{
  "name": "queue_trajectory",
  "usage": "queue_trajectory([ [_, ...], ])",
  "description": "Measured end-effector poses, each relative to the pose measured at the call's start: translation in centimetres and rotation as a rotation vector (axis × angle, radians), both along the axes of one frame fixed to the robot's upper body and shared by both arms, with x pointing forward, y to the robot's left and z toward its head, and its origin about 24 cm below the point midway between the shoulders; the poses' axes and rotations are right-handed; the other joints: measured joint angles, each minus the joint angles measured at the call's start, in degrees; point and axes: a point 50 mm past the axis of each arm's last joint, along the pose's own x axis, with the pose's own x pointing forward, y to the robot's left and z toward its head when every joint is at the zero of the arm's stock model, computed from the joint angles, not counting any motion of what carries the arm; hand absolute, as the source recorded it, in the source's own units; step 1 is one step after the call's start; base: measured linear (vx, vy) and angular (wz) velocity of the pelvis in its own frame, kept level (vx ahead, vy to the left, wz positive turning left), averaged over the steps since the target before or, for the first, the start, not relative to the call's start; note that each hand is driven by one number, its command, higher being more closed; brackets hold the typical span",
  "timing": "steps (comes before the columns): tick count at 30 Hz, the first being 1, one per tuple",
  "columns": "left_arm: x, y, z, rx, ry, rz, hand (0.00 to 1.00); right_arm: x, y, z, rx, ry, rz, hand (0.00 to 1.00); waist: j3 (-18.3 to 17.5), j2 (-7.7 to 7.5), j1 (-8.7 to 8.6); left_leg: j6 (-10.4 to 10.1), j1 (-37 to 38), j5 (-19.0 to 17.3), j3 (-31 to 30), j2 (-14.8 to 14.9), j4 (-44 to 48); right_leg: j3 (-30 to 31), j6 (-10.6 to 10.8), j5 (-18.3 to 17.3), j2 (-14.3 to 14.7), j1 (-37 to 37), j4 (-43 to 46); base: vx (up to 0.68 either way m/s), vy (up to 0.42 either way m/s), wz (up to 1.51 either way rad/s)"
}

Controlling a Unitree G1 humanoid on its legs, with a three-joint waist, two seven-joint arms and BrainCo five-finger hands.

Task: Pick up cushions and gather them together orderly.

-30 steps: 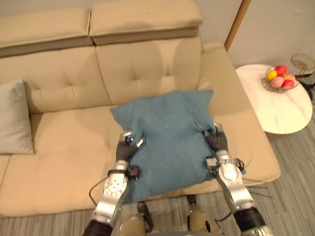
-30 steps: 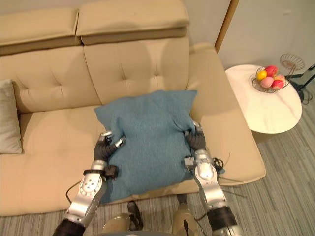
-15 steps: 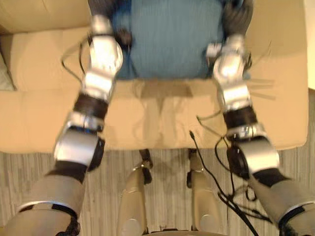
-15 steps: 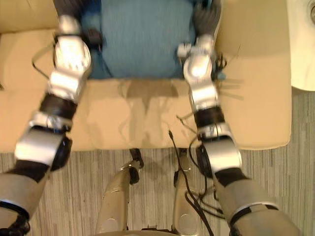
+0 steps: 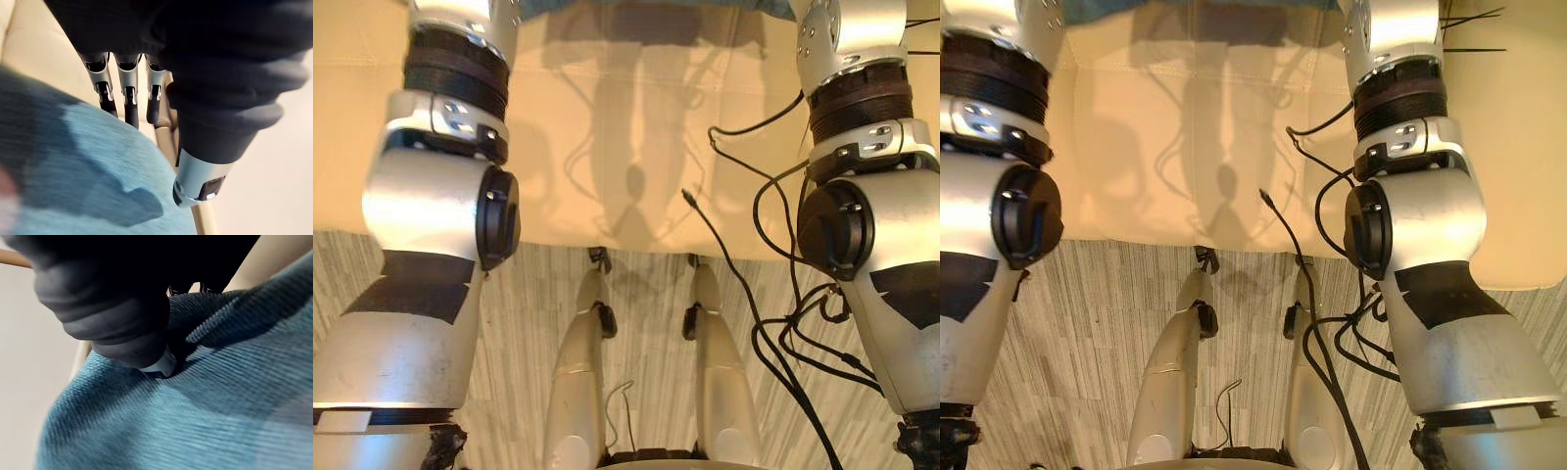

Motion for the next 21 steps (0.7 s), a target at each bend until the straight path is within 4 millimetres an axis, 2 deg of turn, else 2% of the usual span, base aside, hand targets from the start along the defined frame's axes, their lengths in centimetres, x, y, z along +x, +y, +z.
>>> queue_trajectory([
  [1, 0.4, -0.1, -0.8, 0.008, 0.021, -0.007, 0.0, 0.3, -0.1, -0.5, -0.007, 0.016, 0.001, 0.0, 0.0, 0.0, -0.03, -0.01, 0.01, -0.01, 0.02, 0.21, -0.02, -0.11, 0.01, 0.01, 0.05, -0.04, 0.17, 0.0, 0.0, 0.0],
  [3, 2.2, 0.1, -4.7, 0.009, 0.132, -0.033, 0.0, 1.1, -0.6, -2.6, -0.006, 0.06, 0.028, 0.0, 0.0, 0.0, 0.03, -0.03, 0.07, -0.02, 0.1, 0.52, 0.0, -0.32, 0.02, 0.01, 0.3, -0.08, 0.52, 0.0, 0.0, 0.0],
  [4, 2.6, 0.4, -5.8, 0.011, 0.163, -0.028, 0.0, 1.1, -0.7, -2.8, -0.002, 0.06, 0.035, 0.0, 0.0, 0.0, 0.04, -0.03, 0.08, -0.03, 0.18, 0.6, 0.03, -0.35, 0.02, 0.01, 0.37, -0.08, 0.56, 0.0, 0.0, 0.0],
  [6, 3.9, 1.7, -10.2, 0.007, 0.276, -0.005, 0.0, 1.1, -1.0, -3.9, -0.008, 0.05, 0.048, 0.0, 0.0, 0.0, 0.11, -0.32, 0.11, -0.26, 0.78, 1.08, 0.75, -0.19, 0.03, 0.0, 0.68, -0.08, 0.78, -0.02, 0.001, -0.08],
  [8, 4.2, 2.5, -12.2, -0.009, 0.33, 0.003, 0.0, 1.1, -1.3, -4.9, -0.032, 0.039, 0.051, 0.0, 0.0, 0.0, 0.67, -0.44, 0.36, -0.34, 1.19, 1.56, 0.93, 0.06, 0.03, 0.0, 1.06, -0.05, 0.98, -0.05, -0.03, -0.13],
  [9, 4.4, 3.2, -13.2, -0.021, 0.359, 0.018, 0.0, 1.3, -1.4, -6.0, -0.052, 0.05, 0.054, 0.0, 0.0, 0.0, 1.22, -0.47, 0.73, -0.33, 1.43, 2.07, 1.0, 0.47, 0.03, 0.0, 1.57, -0.03, 1.36, -0.07, -0.053, -0.15],
  [10, 4.4, 3.4, -13.4, -0.013, 0.365, 0.028, 0.0, 1.4, -1.5, -6.5, -0.06, 0.064, 0.054, 0.0, 0.0, 0.0, 1.5, -0.49, 0.94, -0.31, 1.45, 2.3, 1.08, 0.64, 0.04, -0.01, 1.76, 0.02, 1.52, -0.09, -0.071, -0.17],
  [12, 3.9, 4.4, -13.4, 0.025, 0.336, 0.05, 0.0, 1.8, -1.5, -8.5, -0.096, 0.103, 0.063, 0.0, 0.0, 0.0, 1.8, -0.7, 2.09, -0.2, 1.63, 2.93, 0.97, 1.24, 0.19, -0.23, 2.33, 0.85, 1.54, -0.09, -0.079, -0.12],
  [14, 3.3, 5.2, -12.9, 0.033, 0.299, 0.07, 0.0, 1.6, -1.9, -9.6, -0.097, 0.106, 0.061, 0.0, 0.0, 0.0, 1.78, -1.18, 2.77, 0.01, 1.51, 3.24, 0.89, 1.26, 0.62, -1.36, 2.44, 1.71, 1.57, -0.08, -0.072, -0.02],
  [17, 1.7, 6.9, -13.3, 0.059, 0.215, 0.106, 0.0, 0.5, -3.1, -12.1, -0.104, 0.092, 0.045, 0.0, -0.01, 0.0, 1.77, -2.11, 6.24, 0.48, 1.59, 4.11, -0.02, 1.02, 0.39, -2.46, 3.41, 4.8, 1.58, -0.1, -0.117, -0.07],
  [19, -0.2, 7.4, -15.7, 0.088, 0.167, 0.101, 0.0, -1.5, -4.9, -15.2, -0.139, 0.077, 0.018, 0.0, -0.05, 0.0, 2.24, -2.56, 10.84, 0.34, 1.37, 4.72, -0.88, 0.33, -0.45, -3.55, 4.18, 9.3, 1.65, -0.04, -0.092, 0.0],
  [20, -0.7, 7.5, -16.6, 0.1, 0.162, 0.097, 0.0, -2.1, -5.3, -16.0, -0.156, 0.075, 0.019, 0.0, -0.09, 0.0, 2.52, -2.76, 12.02, 0.18, 1.33, 4.92, -0.9, 0.11, -0.56, -3.97, 4.37, 10.45, 1.82, 0.0, -0.085, 0.01],
  [21, -1.8, 7.8, -18.7, 0.107, 0.169, 0.085, 0.0, -3.3, -5.9, -17.8, -0.194, 0.086, 0.028, 0.0, -0.14, 0.02, 2.9, -3.18, 14.38, -0.17, 1.32, 5.29, -0.87, -0.15, -0.62, -5.08, 4.62, 12.42, 2.57, 0.03, -0.07, -0.01],
])
